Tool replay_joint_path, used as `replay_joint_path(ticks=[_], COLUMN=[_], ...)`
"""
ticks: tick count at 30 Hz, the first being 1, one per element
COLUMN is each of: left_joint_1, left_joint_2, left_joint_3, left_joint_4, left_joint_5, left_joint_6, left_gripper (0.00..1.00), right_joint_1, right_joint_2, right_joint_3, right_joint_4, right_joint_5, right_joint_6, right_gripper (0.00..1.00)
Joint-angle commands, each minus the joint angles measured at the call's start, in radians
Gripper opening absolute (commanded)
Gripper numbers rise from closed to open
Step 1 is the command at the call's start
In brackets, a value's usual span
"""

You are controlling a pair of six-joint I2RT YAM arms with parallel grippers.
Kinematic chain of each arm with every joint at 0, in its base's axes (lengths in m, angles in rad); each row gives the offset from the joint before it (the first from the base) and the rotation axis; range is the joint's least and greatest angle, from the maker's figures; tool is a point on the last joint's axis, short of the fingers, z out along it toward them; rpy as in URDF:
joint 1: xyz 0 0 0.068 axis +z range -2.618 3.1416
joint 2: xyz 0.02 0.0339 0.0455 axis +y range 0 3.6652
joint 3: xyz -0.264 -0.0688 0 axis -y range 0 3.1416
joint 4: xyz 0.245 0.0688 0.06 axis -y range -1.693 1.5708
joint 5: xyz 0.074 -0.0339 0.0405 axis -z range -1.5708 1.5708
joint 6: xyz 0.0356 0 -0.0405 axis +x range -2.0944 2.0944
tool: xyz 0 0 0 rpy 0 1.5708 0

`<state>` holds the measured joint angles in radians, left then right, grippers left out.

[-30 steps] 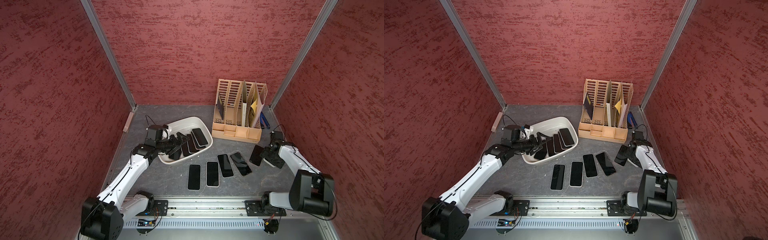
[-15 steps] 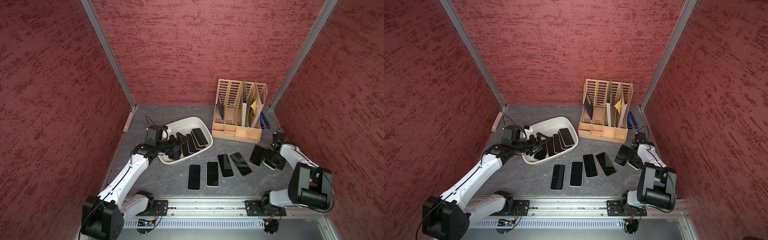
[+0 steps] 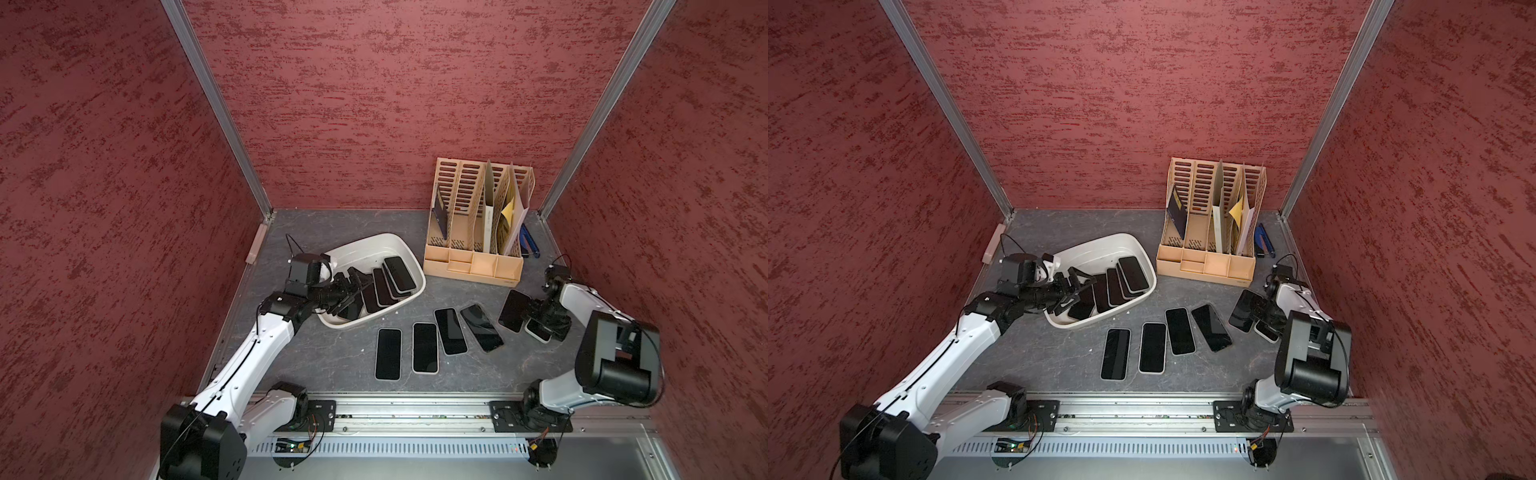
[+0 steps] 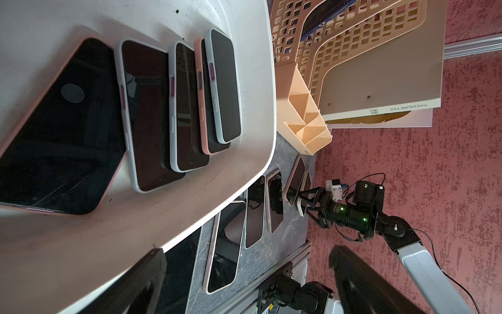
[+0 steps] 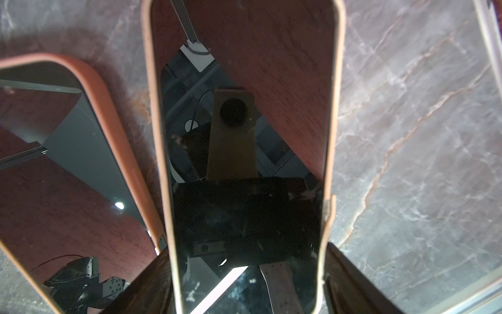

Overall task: Take the phone out of the storage box
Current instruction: Place the phone at the center of the board.

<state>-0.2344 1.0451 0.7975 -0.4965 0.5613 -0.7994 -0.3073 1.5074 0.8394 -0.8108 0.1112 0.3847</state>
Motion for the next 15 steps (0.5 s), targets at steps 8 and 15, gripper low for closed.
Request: replay_joint_path(ticks=[8, 15], left_joint_1=[0.011, 0.020], left_joint_2=[0.000, 0.052], left_joint_3=[-0.009, 0.030], left_joint_4=[-0.042, -0.098], left_joint_5=[-0.018, -0.066], left_joint_6=[-0.003, 0.020], left_gripper=[1.00, 1.00], right_joint_1=[-0.019, -0.019], right_joint_2=[0.011, -0.079], right_joint_3=[-0.001, 0.038], right_joint_4=[-0.024, -0.049], right_joint_5=[0.005, -0.012], right_joint_6=[0.022, -0.008], right_gripper=[0.93, 0.98])
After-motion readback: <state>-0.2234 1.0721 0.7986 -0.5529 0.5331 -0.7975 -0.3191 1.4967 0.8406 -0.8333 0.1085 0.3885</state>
